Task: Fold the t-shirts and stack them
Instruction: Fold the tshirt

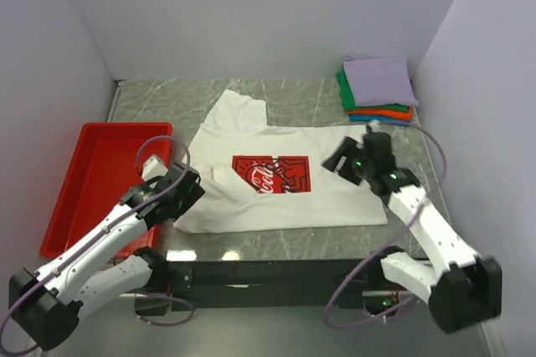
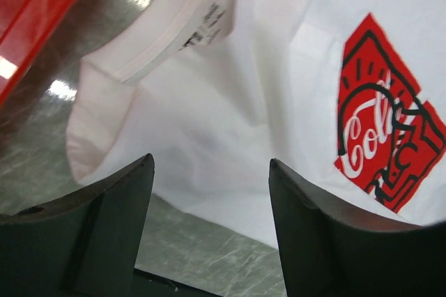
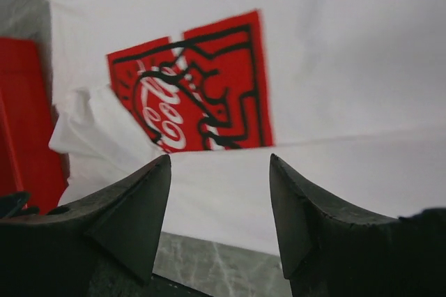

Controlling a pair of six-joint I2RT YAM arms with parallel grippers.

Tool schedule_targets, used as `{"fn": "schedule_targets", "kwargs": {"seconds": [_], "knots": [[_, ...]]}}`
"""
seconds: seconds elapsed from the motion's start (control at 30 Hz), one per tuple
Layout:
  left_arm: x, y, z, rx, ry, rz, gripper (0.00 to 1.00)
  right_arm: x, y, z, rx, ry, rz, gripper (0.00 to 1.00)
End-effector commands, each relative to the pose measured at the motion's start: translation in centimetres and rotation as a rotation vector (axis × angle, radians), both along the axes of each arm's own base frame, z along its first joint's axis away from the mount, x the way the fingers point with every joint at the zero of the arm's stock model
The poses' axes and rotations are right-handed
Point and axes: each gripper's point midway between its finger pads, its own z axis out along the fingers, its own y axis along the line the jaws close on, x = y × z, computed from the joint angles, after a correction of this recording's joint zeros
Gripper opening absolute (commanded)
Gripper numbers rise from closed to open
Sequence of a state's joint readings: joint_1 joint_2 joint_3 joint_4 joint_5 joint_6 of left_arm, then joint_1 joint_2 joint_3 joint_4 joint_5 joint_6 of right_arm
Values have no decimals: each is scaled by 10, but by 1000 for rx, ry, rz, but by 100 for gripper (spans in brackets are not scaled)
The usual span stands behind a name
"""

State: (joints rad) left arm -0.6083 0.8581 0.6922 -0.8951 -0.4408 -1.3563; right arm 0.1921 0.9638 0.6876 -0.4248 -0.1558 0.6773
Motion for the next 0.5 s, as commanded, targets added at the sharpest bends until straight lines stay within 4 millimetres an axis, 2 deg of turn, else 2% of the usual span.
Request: {"fn": "schedule_targets", "kwargs": {"seconds": [0.0, 0.03, 0.1, 0.13, 0.2, 0.23, 0.27, 0.3, 0.33, 0.4, 0.43, 0.47], "knots": [[35, -13, 42, 36, -133, -86, 72, 52, 48, 29, -67, -149, 135, 65], [42, -14, 43, 73, -133, -113, 72, 60, 81, 32, -66, -175, 239, 64], [59, -11, 57, 89, -159, -122, 72, 70, 109, 31, -59, -192, 322, 60], [66, -10, 51, 93, -133, -127, 71, 80, 136, 30, -48, -208, 403, 59], [86, -2, 52, 61, -130, -125, 69, 87, 164, 25, -29, -209, 487, 56], [93, -1, 43, 58, -100, -133, 67, 94, 189, 18, -25, -207, 551, 55], [104, 4, 43, 45, -109, -120, 65, 97, 200, 15, -26, -201, 579, 54], [107, 1, 40, 34, -93, -148, 65, 108, 215, 27, -19, -240, 607, 53], [112, 0, 28, 41, -53, -153, 63, 110, 228, 6, -28, -199, 634, 53], [125, -1, 27, 42, -47, -165, 62, 107, 252, -2, -22, -186, 694, 52], [128, -5, 17, 32, -18, -183, 61, 113, 264, -9, -21, -180, 712, 52], [133, -7, 16, 24, -18, -194, 60, 110, 274, -13, -21, -174, 735, 51]]}}
